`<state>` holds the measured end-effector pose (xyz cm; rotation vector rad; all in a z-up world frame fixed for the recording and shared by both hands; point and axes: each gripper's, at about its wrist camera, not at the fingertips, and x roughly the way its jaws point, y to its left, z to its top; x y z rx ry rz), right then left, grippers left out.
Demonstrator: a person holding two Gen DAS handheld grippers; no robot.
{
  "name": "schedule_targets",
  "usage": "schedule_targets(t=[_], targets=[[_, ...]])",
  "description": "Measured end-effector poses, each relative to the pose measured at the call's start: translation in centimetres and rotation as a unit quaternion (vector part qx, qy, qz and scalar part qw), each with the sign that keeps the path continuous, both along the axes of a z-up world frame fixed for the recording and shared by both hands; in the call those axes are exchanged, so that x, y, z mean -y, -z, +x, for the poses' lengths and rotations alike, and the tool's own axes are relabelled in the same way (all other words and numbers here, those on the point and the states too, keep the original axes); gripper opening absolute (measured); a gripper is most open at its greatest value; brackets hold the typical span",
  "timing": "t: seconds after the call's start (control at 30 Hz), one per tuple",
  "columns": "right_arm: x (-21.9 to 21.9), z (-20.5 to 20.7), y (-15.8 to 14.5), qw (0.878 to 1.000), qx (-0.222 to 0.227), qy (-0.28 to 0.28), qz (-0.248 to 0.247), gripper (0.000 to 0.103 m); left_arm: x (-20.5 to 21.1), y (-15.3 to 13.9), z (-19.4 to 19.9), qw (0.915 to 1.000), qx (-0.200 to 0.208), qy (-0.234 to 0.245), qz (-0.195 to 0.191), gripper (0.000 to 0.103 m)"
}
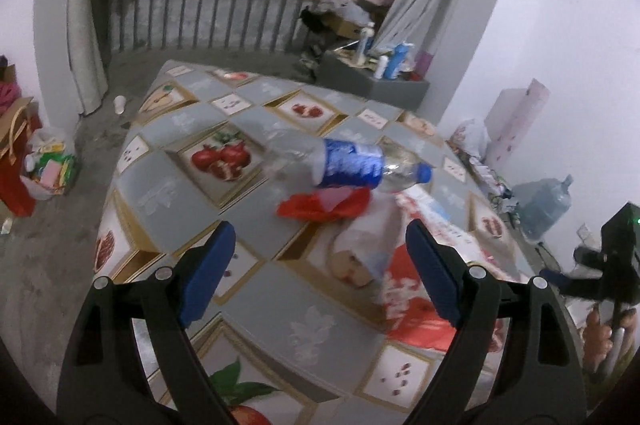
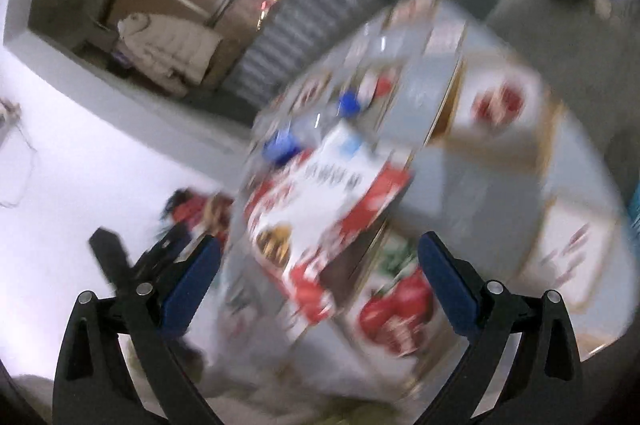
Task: Collect trash
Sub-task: 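Move both open tools back to the table toward the snack bag, then grasp the red-and-white snack bag edge with the right tool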
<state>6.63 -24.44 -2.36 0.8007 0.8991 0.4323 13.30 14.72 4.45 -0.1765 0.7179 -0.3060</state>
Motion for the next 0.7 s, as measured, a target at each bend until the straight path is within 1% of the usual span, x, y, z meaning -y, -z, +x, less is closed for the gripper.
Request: schedule_targets(t=[0.1,0.17,0.2,0.3,0.37,0.43,0.5,0.57,0.7], targets=[[-1.5,0.6,2.2,0.999,-0.031,-0.011,0.028,0.083,-0.5,0.9,0.4,0.9999,-0.009,-0.007,0.010,0.083],[-2.2,1.2,3.2,0.998,-0.043,-0.018,0.053,0.075,-0.6,1.2,0.5,0.9999,-0.012,-0.008,0.009,0.083],[-2.5,1.5,3.5,0.997,-0.046,-0.022,0.065,0.072,-0.6,1.3,0.7,0.9998,-0.014,-0.008,0.008,0.083],[-3.1,2.1,4.5,0.993,-0.054,-0.033,0.095,0.057,-0.5,1.7,1.0,0.9998,-0.018,-0.007,0.005,0.083],[-3.1,2.3,5.0,0.991,-0.060,-0.039,0.116,0.037,-0.2,1.8,1.3,0.9998,-0.020,-0.006,0.004,0.083],[-2.7,2.1,5.1,0.987,-0.056,-0.044,0.142,0.028,0.1,2.0,1.3,0.9998,-0.021,-0.005,0.002,0.083],[-2.0,1.6,4.6,0.986,-0.047,-0.048,0.150,0.023,0.5,2.1,1.4,0.9997,-0.022,-0.003,0.001,0.083],[-1.3,1.2,4.4,0.985,-0.038,-0.050,0.161,0.019,1.0,2.2,1.5,0.9997,-0.025,0.002,0.002,0.083],[0.6,0.2,4.5,0.983,-0.034,-0.043,0.174,0.018,1.9,2.6,1.8,0.9995,-0.029,0.012,0.006,0.083]])
